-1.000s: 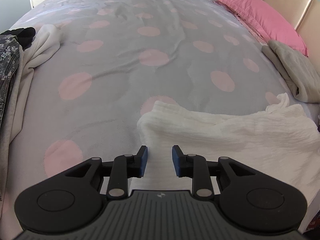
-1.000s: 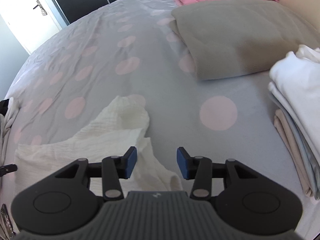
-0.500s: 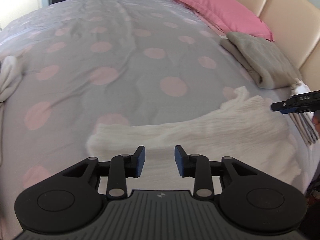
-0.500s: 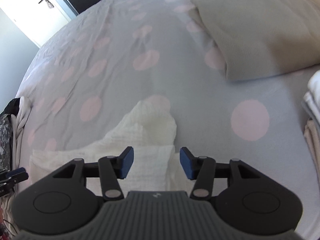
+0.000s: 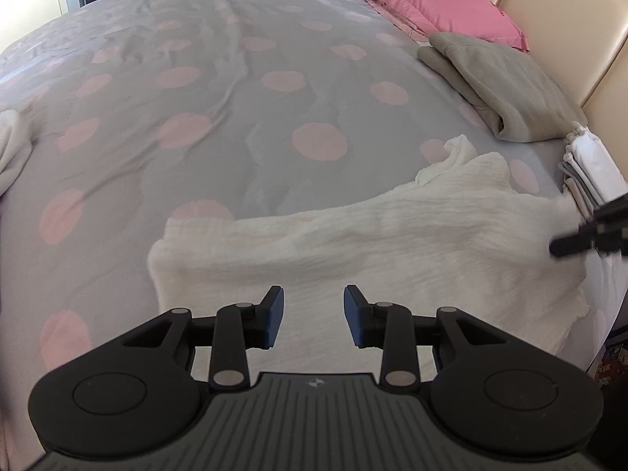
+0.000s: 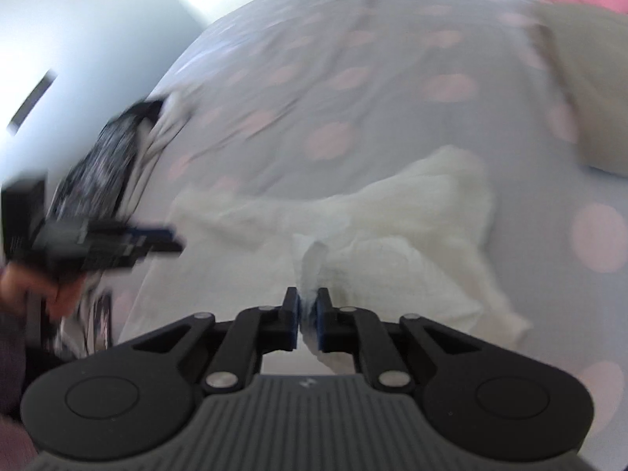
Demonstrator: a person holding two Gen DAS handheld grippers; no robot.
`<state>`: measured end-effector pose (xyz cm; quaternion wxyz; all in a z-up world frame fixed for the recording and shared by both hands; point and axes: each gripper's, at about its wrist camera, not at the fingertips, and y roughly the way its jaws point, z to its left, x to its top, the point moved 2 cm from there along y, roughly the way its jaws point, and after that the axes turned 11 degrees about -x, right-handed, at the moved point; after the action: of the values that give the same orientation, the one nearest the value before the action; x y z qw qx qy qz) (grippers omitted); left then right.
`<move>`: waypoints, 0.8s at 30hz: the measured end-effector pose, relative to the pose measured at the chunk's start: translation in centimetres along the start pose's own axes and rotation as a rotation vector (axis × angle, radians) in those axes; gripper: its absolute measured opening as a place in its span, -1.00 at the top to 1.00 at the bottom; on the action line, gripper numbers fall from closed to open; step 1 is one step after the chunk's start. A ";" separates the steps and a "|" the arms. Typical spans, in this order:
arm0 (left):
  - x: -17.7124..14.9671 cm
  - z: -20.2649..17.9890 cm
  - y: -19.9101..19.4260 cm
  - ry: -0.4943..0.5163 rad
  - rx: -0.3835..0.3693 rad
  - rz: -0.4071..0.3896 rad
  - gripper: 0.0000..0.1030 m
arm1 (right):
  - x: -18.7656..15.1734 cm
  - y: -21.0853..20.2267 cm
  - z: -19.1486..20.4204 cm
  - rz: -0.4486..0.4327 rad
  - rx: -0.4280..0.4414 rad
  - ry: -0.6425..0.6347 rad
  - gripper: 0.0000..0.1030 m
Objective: Fold clothes
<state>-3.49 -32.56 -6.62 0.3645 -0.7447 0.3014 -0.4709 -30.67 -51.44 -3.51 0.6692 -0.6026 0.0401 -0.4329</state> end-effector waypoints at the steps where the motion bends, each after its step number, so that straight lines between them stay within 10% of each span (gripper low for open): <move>1: -0.4 0.2 -0.5 -0.005 0.002 -0.002 0.39 | -0.8 0.2 1.6 0.016 0.011 -0.070 0.82; 11: -3.0 2.0 -1.9 -0.047 0.042 -0.001 0.32 | -6.2 4.1 6.4 0.220 -0.035 -0.337 0.58; 12: -2.9 2.0 -1.9 -0.046 0.044 -0.005 0.31 | -5.8 3.7 6.2 0.207 -0.032 -0.318 0.30; 18: -2.2 2.8 -2.4 -0.073 0.072 -0.028 0.30 | -2.1 -1.0 4.0 0.013 -0.033 -0.182 0.26; 24: -2.1 3.3 -2.3 -0.101 0.061 -0.024 0.30 | 2.6 0.0 -0.2 -0.160 -0.331 -0.140 0.24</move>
<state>-0.99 -28.81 -6.68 0.3962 -0.7595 0.2592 -0.4462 -29.21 -53.21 -2.32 0.5259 -0.7342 0.0161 -0.4292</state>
